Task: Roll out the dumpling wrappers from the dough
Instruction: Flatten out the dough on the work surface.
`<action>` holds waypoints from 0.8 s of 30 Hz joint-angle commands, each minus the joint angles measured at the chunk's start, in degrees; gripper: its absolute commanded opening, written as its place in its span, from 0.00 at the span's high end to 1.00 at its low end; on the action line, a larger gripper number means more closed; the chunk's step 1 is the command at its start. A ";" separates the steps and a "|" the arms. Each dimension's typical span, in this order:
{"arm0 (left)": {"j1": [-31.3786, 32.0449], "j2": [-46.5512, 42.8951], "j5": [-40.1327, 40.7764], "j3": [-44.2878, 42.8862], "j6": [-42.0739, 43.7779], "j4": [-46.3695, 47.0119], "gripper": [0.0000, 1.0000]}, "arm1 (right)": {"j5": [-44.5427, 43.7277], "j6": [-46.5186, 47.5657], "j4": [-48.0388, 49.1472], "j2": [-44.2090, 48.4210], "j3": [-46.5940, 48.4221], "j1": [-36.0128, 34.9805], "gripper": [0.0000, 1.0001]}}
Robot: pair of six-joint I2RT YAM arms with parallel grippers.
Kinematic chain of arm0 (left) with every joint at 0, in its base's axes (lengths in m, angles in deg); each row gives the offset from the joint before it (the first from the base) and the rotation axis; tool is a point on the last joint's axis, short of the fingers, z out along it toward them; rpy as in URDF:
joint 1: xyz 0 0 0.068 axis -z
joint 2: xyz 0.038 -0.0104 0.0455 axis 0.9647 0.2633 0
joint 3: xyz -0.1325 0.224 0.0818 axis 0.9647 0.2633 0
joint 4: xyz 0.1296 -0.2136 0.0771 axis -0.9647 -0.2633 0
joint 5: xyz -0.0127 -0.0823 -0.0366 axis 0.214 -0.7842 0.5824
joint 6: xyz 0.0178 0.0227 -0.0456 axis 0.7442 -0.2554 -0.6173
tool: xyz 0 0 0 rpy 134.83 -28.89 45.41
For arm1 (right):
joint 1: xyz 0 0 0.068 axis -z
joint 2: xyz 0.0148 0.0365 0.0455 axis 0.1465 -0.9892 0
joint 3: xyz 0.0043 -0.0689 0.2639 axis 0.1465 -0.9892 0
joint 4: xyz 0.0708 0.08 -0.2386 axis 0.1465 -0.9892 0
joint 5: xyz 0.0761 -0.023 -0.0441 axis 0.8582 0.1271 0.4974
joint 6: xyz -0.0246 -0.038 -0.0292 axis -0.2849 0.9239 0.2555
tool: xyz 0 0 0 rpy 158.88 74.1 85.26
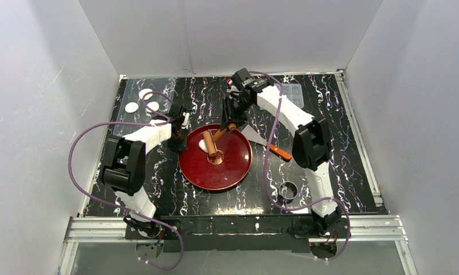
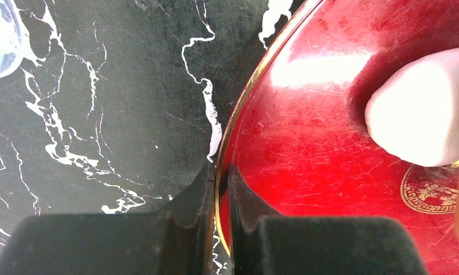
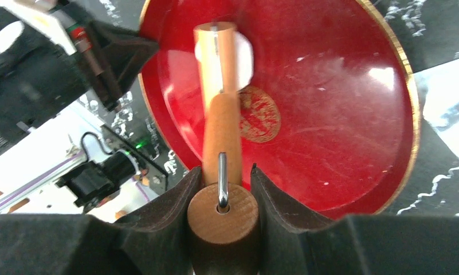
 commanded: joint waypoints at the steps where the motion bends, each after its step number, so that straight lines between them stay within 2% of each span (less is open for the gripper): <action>1: 1.26 0.92 -1.80 2.73 1.09 0.06 1.00 | -6.33 3.28 -4.54 -5.90 4.11 -0.47 0.99; 12: 1.88 0.45 -1.68 2.76 1.72 0.61 1.00 | -14.98 7.15 -3.36 -4.72 -0.12 -2.89 0.99; 20: 2.15 -0.48 -1.18 3.18 2.22 0.70 1.00 | -22.12 9.45 -6.10 -4.80 1.91 -0.18 0.99; 24: 2.21 -0.49 -1.07 3.35 2.36 0.87 1.00 | -20.89 9.02 -7.10 -6.57 4.34 -0.66 0.99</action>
